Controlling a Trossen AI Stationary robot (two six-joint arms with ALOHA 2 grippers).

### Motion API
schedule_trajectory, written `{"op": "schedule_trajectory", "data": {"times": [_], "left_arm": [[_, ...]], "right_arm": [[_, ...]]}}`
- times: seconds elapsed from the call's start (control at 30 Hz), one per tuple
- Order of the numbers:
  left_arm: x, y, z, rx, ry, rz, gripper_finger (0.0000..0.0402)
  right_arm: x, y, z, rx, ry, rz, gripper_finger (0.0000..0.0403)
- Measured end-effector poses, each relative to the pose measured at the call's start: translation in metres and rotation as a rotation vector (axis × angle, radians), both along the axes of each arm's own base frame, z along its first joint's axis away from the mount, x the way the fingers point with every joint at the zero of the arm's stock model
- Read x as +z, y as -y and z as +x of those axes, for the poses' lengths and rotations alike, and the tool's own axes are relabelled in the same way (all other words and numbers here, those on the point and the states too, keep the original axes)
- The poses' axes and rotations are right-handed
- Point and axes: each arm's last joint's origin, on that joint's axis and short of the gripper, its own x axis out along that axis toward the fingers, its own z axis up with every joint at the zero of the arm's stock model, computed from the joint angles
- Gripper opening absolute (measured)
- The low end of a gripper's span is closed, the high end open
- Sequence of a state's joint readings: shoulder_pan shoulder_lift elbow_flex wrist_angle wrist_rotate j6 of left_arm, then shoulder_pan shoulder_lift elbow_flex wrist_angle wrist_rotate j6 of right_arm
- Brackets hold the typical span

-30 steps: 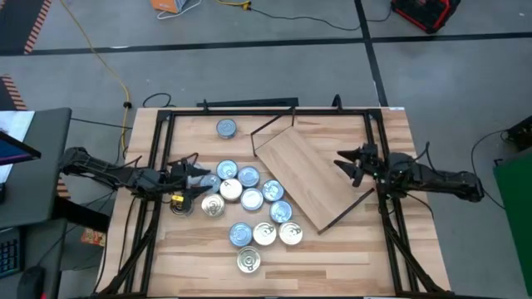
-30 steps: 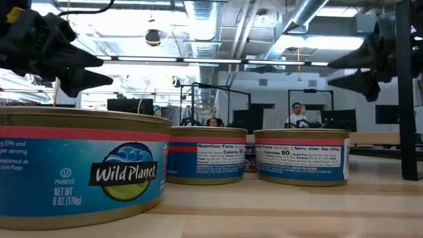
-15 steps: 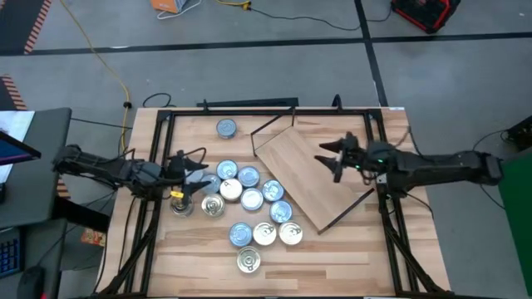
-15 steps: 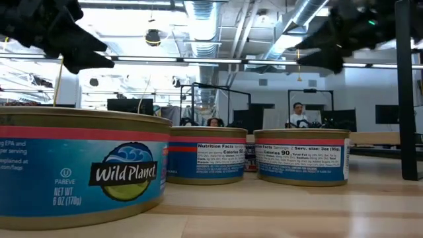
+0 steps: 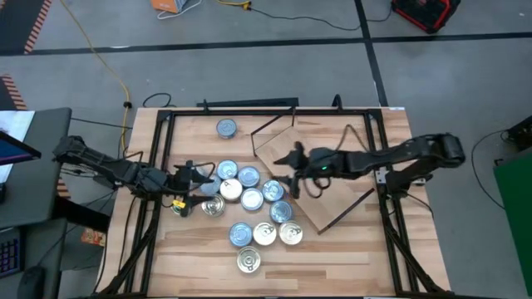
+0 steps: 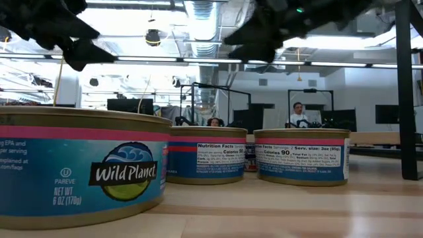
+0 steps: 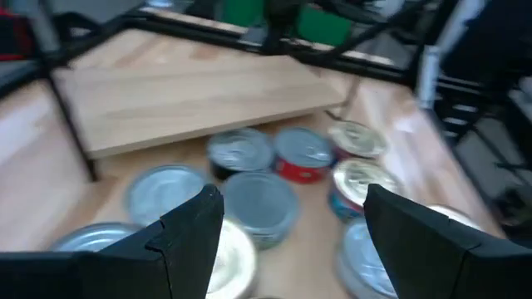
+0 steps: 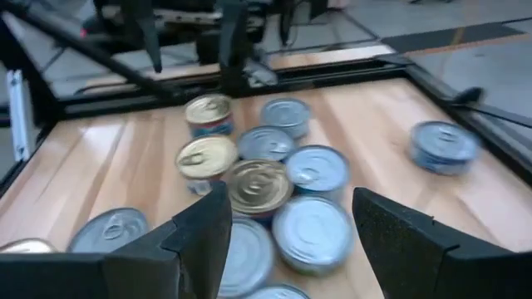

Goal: Stack canned seafood by type on shelf
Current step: Put the blue tuna can on the shelf

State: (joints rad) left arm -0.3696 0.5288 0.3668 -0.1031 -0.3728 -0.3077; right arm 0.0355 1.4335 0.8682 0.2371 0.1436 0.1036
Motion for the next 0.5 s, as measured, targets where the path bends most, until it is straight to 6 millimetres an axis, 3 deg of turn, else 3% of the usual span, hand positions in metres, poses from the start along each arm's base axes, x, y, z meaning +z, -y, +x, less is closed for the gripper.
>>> {"op": "schedule_trajectory", "data": {"times": [0.2,0.5], "left_arm": [[0.000,0.011,-0.002,-0.138,-0.003,0.017,0.0279],[0.004,0.025,-0.006,-0.318,0.035,0.025,0.0279]], "right_arm": [[0.013,-0.021,0.033,0.058,-0.023,-0.004,0.0276],[0.001,-0.050,0.066,0.105,-0.058,0.041,0.0276]]}}
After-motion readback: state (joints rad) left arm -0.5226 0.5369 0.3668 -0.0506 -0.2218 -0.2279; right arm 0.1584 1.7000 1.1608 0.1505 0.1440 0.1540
